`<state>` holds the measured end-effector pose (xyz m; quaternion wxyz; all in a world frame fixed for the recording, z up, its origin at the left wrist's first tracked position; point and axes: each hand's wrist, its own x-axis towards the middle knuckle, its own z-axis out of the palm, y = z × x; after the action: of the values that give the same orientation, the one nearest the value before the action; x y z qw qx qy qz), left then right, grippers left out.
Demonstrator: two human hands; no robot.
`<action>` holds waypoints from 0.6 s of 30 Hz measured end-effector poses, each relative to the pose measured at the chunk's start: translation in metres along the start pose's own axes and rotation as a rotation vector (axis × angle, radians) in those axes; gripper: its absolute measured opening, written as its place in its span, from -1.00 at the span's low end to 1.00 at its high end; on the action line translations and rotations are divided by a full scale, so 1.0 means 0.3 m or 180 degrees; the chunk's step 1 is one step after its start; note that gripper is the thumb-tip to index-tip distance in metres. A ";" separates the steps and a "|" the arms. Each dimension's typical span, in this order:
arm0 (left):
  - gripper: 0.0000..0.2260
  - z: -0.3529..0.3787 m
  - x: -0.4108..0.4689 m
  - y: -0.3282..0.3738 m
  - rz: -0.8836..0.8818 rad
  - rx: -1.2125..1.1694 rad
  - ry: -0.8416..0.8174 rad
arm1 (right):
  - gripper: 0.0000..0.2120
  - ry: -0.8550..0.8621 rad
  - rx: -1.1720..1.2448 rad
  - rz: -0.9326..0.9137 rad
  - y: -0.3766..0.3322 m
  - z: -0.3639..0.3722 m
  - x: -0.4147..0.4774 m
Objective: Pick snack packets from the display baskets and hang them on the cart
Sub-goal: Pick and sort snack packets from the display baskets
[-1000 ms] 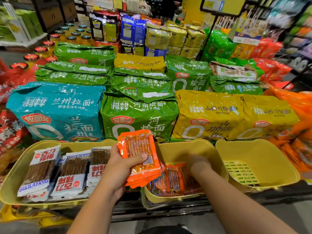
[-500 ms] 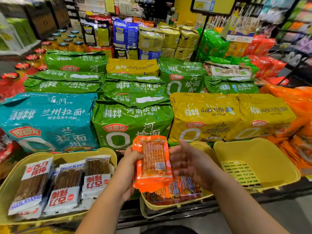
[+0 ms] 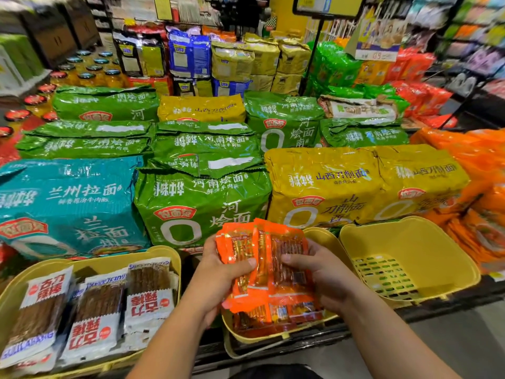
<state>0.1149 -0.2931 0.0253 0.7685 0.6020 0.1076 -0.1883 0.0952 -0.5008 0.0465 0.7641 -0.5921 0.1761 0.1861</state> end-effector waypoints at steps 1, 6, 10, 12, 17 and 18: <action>-0.26 -0.001 0.000 -0.002 0.0006 0.0115 0.0018 | -0.46 -0.0044 -0.0001 -0.0019 0.005 0.003 0.005; -0.16 -0.001 -0.010 -0.004 0.0075 0.0191 0.0049 | -0.46 -0.0035 -0.0056 -0.0114 0.022 0.021 0.023; -0.25 -0.016 -0.010 0.005 0.0183 0.0143 0.0052 | -0.43 -0.0025 -0.0090 -0.0191 0.011 0.027 0.036; -0.32 -0.022 -0.011 0.009 0.0229 0.0096 0.0055 | -0.41 0.0003 -0.0133 -0.0195 0.005 0.028 0.044; -0.31 -0.061 -0.008 0.015 0.0212 0.0042 0.0206 | -0.50 -0.0004 -0.0509 -0.0182 -0.031 -0.026 0.040; -0.31 -0.074 -0.008 0.017 0.0217 -0.0001 0.0284 | -0.50 0.0017 -0.0646 -0.0169 -0.042 -0.047 0.033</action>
<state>0.1163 -0.2702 0.0251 0.7690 0.6129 0.1213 -0.1349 0.1094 -0.5168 0.0489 0.7044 -0.6714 0.1425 0.1810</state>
